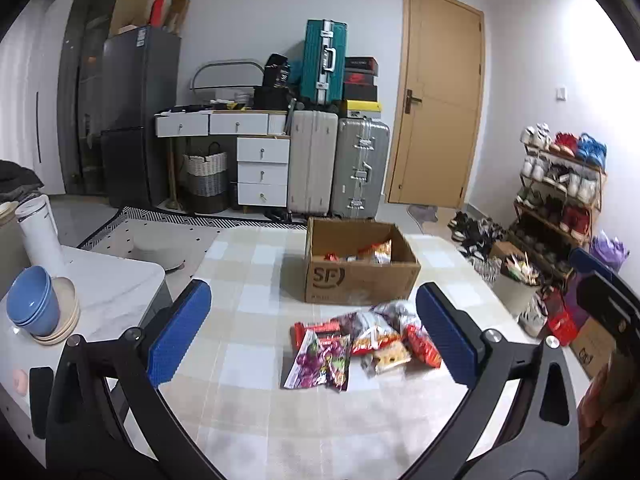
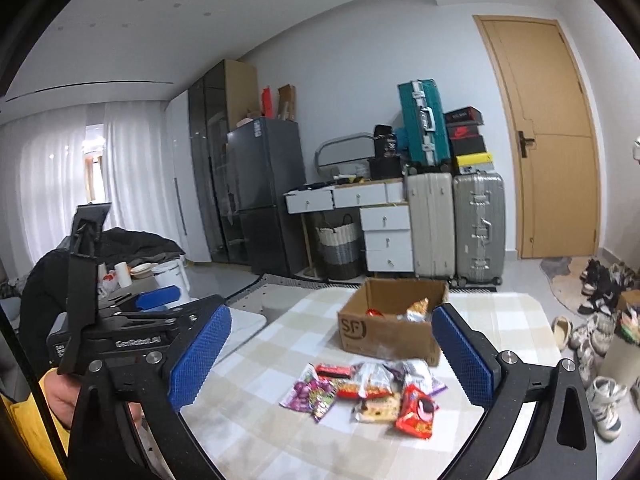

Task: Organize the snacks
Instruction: 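Open the right gripper and move both tools back toward the snack pile, then grasp the purple candy bag with left gripper while right grasps red Oreo pack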

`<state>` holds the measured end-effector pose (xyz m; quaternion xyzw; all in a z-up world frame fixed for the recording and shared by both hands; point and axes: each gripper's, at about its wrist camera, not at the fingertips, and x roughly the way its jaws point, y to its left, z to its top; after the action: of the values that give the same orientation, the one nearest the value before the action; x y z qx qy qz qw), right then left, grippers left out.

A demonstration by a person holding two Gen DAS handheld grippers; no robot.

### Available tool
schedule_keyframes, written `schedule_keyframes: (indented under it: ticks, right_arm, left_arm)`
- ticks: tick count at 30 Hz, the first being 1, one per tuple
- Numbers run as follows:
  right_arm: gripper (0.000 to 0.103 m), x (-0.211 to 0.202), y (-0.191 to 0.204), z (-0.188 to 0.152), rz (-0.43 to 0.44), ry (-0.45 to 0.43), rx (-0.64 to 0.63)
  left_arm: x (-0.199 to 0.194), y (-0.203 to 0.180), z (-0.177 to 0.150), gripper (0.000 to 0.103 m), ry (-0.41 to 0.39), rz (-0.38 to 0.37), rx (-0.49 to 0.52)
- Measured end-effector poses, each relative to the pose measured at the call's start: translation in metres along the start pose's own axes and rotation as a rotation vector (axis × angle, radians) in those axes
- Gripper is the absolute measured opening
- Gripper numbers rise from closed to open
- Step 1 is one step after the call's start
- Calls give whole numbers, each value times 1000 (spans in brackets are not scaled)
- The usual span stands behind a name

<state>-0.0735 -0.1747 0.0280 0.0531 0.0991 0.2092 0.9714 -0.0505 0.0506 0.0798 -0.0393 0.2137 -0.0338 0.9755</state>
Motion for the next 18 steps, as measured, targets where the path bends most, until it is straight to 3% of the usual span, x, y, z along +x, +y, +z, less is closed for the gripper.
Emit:
schedule_keyframes:
  ticks: [8,18]
  right_arm:
    - [102,36,-24,-45,-50,106,47]
    - [102,81,-56,-78,-36,180,114]
  left_arm:
    - [60,-1,-55,102,133,-24,15]
    - [152,2,-90,102,256,-16,37]
